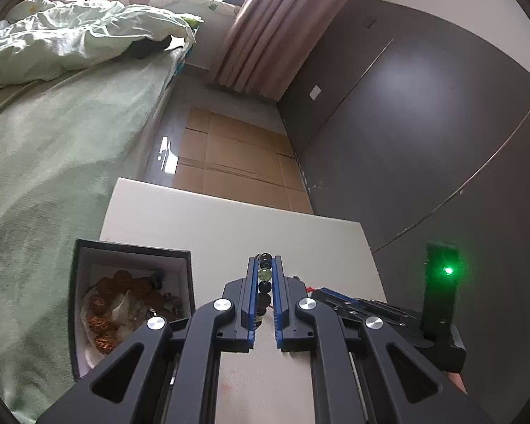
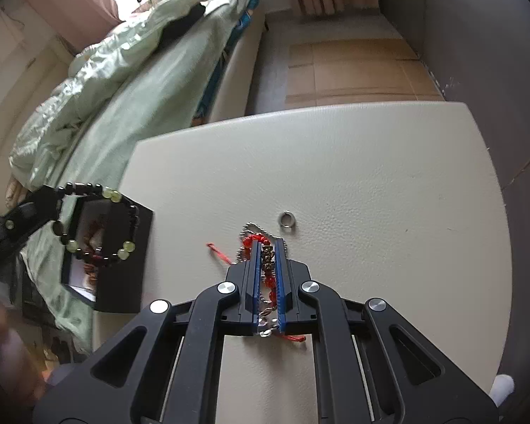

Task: Organize jewelry
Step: 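Grasp a bead bracelet with the left gripper while the right gripper grasps a red bead bracelet, then carry both bracelets into the black box and open both grippers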

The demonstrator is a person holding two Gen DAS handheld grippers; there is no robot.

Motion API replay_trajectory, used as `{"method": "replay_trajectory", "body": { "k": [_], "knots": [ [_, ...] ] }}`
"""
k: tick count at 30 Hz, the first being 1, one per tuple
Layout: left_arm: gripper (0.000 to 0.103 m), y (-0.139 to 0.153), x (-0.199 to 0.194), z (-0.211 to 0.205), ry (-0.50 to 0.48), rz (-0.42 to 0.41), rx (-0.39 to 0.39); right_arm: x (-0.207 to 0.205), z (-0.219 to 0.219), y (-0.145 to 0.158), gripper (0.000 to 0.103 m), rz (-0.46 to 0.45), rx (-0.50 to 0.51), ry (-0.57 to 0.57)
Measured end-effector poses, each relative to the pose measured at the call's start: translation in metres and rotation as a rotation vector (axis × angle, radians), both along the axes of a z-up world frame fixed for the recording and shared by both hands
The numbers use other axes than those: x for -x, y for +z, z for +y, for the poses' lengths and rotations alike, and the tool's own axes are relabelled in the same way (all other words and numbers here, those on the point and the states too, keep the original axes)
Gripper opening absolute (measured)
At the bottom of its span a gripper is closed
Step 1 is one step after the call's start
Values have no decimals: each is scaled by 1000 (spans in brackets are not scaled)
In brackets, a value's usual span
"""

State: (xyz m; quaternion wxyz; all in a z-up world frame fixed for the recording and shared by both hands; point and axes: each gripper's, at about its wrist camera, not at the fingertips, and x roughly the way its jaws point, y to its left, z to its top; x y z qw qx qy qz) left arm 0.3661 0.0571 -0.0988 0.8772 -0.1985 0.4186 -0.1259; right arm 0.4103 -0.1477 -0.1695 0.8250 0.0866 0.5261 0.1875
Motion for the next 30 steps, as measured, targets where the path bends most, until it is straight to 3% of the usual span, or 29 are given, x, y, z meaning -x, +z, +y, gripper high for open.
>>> {"method": "replay_trajectory", "body": {
  "k": [15,27,29,30],
  "knots": [
    [5,25,31,34,68,-42,0,44,7,80,9,-172,-96,-13],
    [6,4,29,59,121,35,-10,71,24,135,9,-329,-174,-3],
    [12,4,29,65,134,40,-1,70,34,135,9,-325,-175,13],
    [33,5,29,69,142,42,8,69,39,134,9,-325,-172,22]
  ]
}}
